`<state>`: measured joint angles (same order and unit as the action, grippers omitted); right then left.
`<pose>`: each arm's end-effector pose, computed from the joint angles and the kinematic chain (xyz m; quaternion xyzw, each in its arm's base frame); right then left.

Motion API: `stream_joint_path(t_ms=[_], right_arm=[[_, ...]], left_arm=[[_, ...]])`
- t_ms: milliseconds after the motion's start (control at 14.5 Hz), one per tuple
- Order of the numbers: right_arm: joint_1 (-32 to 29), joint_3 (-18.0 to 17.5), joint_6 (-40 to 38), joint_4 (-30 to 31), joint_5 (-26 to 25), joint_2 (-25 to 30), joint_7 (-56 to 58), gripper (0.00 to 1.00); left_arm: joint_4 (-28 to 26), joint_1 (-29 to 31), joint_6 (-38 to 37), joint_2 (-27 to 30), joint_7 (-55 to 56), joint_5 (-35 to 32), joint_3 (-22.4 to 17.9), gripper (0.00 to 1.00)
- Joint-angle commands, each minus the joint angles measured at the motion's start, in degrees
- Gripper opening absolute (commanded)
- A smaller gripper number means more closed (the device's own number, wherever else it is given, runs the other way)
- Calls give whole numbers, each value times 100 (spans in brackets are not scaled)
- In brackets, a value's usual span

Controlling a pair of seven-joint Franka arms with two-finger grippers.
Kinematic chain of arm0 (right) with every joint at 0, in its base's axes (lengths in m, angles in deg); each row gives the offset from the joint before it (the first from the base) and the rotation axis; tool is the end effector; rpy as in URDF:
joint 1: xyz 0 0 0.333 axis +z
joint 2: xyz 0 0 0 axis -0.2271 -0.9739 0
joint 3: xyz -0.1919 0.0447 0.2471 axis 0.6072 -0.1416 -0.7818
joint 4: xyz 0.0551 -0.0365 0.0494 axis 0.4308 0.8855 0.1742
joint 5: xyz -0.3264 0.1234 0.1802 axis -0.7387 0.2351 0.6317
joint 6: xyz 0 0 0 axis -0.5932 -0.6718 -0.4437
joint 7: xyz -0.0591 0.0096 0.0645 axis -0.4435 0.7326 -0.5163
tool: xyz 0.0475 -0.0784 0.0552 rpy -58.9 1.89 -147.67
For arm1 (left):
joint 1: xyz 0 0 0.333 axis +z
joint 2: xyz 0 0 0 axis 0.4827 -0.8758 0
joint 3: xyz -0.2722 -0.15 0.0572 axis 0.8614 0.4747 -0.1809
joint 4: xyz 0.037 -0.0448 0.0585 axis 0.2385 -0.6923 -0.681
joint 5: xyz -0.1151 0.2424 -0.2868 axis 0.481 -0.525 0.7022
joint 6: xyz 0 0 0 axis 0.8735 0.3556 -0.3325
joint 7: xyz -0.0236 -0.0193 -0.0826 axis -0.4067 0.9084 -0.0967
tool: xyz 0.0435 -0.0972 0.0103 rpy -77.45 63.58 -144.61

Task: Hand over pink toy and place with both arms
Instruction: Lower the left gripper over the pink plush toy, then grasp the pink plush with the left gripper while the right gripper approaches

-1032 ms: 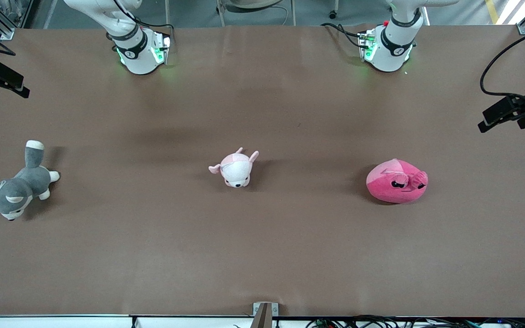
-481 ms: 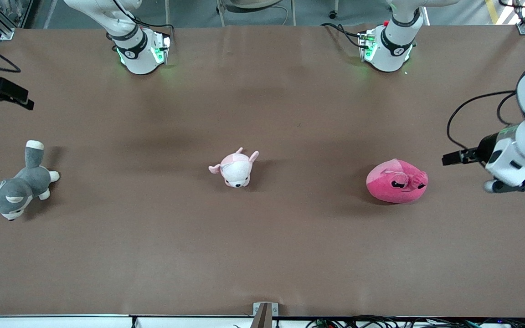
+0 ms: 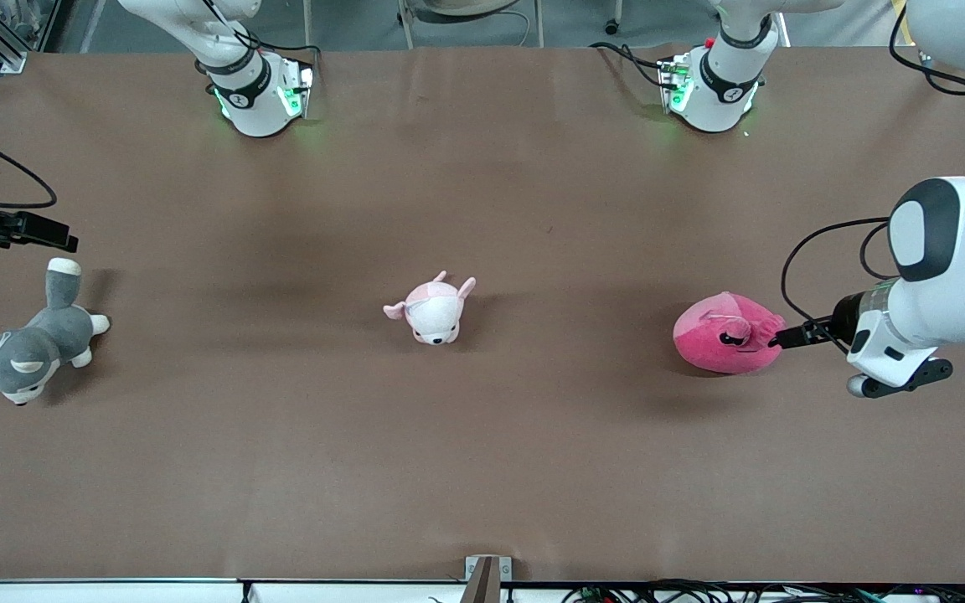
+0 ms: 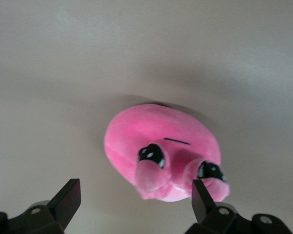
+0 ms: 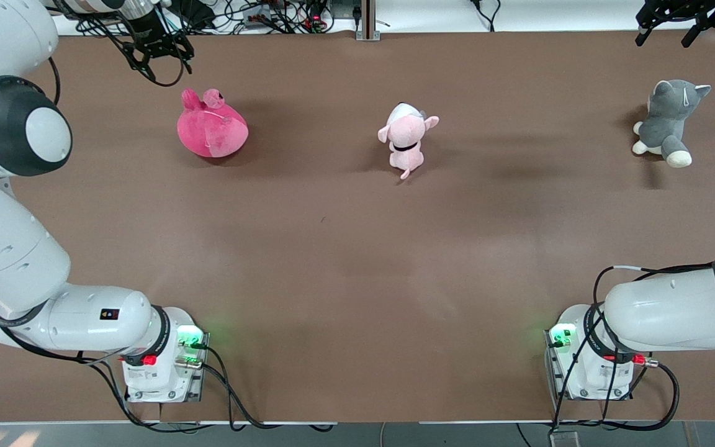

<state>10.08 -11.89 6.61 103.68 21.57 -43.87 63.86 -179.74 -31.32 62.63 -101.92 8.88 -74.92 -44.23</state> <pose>0.5661 -0.0723 0.5596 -0.9956 0.0394 0.0848 0.0009 0.6493 -0.0297 0.3916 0.9880 0.1264 -0.0860 0.0206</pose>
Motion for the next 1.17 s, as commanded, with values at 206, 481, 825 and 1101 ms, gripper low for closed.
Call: stream_joint_path(t_ms=[206,481,825,1101], right_arm=[[40,-73,-38,-94,-132,11,-292,100],[374,-91,-91,-67,-79,37,-1670,100],[743,-100,-91,-58,122,37,-3166,100],[1050,-100,-30,-58,448,37,-4475,100]], left_arm=[[-378,-18,315,-77,85,89,23,100],[-494,-26,429,-165,111,89,23,94],[-520,-27,561,-271,427,89,49,54],[-537,-26,544,-253,742,98,93,14]])
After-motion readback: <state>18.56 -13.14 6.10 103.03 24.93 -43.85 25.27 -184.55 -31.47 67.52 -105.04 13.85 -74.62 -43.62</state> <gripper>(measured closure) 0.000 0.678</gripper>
